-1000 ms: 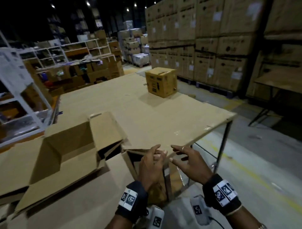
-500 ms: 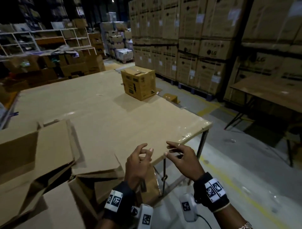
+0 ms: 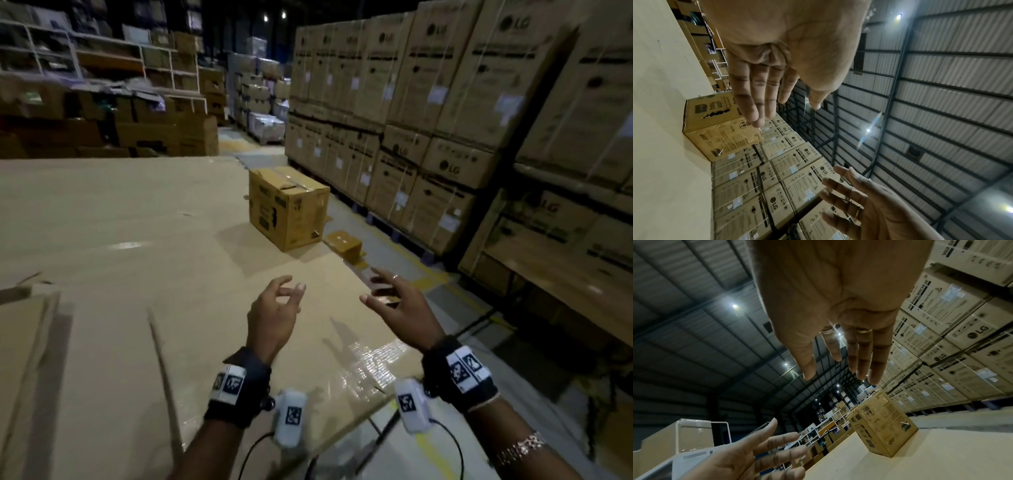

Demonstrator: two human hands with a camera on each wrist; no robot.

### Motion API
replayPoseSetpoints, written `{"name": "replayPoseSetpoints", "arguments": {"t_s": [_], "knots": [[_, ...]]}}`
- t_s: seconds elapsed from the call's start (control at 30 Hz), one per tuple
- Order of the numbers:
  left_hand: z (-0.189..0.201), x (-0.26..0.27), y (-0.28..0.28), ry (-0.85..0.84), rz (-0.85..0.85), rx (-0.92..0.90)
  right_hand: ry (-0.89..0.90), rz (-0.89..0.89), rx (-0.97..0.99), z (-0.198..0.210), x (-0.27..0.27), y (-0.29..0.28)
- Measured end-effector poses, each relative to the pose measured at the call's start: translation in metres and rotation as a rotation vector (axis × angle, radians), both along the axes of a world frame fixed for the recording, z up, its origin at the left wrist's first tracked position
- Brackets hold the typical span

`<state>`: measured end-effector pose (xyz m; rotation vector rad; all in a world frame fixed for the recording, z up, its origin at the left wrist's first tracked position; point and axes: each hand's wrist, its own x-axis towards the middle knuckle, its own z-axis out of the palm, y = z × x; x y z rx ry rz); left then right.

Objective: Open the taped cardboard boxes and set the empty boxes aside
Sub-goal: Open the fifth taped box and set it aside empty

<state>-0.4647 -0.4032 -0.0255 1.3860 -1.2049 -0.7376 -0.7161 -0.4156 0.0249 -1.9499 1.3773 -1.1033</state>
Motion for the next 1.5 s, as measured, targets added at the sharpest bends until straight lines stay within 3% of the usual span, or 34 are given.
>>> {"name": "replayPoseSetpoints", "arguments": {"t_s": [0.27, 0.53, 0.83, 1.2, 1.5], "knots": [[0.017, 0.014, -0.093, -0.181, 0.037, 0.016, 0.024, 0.059, -0.014, 0.018, 0.004, -0.115], [0.029, 0.010, -0.192, -0.322, 0.102, 0.056, -0.010, 0.159, 0.058, 0.005, 0.008, -0.240], [0.033, -0.002, -0.321, -0.425, 0.169, 0.234, -0.049, 0.228, 0.111, 0.011, 0.000, -0.399], [0.025, 0.013, -0.444, -0.323, 0.276, 0.378, -0.004, 0.221, 0.255, -0.027, 0.047, -0.577], [0.003, 0.028, -0.502, -0.199, 0.393, 0.449, -0.129, 0.178, 0.366, -0.058, 0.081, -0.632]]}}
